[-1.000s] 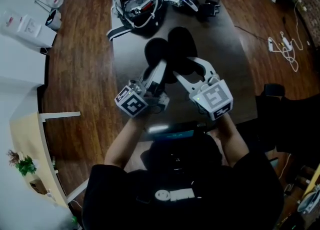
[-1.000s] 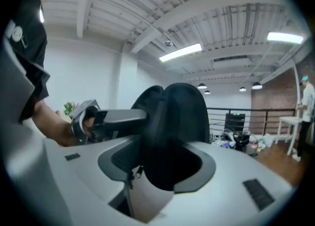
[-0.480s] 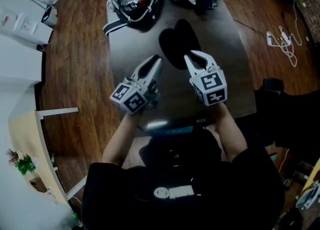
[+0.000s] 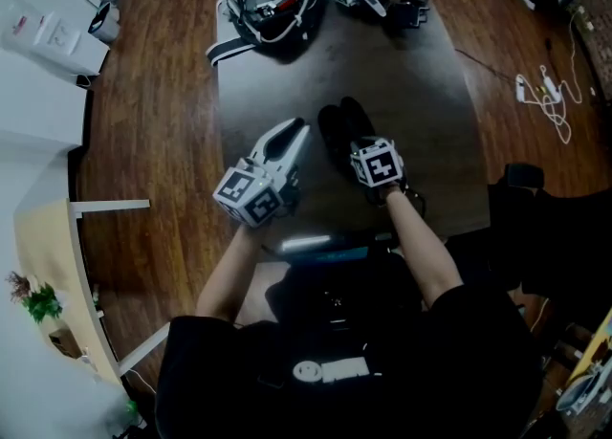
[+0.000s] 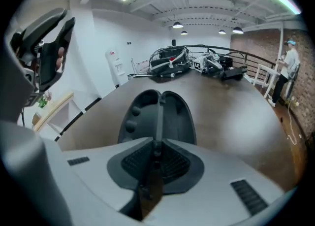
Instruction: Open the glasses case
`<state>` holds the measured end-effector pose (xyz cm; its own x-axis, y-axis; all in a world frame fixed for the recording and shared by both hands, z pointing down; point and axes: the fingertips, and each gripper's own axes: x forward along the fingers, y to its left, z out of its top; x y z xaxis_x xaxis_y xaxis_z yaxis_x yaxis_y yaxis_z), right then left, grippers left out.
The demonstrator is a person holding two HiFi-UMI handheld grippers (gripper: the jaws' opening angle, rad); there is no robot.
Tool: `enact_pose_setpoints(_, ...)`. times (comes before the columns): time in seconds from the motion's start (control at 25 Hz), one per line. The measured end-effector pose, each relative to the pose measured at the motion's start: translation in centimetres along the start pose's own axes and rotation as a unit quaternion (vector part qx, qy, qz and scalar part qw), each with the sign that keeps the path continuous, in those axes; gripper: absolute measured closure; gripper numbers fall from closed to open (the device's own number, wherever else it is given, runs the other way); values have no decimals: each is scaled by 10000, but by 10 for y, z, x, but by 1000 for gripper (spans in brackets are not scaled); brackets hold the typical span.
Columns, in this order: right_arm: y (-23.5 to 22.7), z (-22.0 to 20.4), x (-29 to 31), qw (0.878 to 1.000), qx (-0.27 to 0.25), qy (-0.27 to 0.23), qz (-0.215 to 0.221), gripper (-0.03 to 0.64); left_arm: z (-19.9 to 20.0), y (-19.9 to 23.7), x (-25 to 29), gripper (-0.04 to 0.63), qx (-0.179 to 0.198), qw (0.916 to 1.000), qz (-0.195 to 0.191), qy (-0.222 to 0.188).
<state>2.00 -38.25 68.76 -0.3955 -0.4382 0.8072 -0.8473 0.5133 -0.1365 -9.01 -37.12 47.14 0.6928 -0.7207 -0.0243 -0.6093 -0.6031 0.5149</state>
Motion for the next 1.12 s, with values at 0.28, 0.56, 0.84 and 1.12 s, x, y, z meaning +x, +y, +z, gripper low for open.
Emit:
enact_pose_setpoints(0.28, 6, -8, 8, 9986, 315, -394, 170, 511, -11, 0, -10, 520, 21, 10000, 2, 26)
enact_pose_setpoints(0.56, 6, 52, -69, 9684, 615, -2342, 601, 511, -18, -1, -27, 520, 8, 9998, 172, 68)
enact_pose_setpoints(0.84, 46, 92, -224, 9007, 173, -4144, 1293, 552, -13, -52, -31, 520, 290, 9994, 203, -48)
enact_pose_setpoints(1.12, 66, 41, -324, 8896, -406, -4488, 741, 615, -25, -133, -56, 594, 606, 9976, 283, -175)
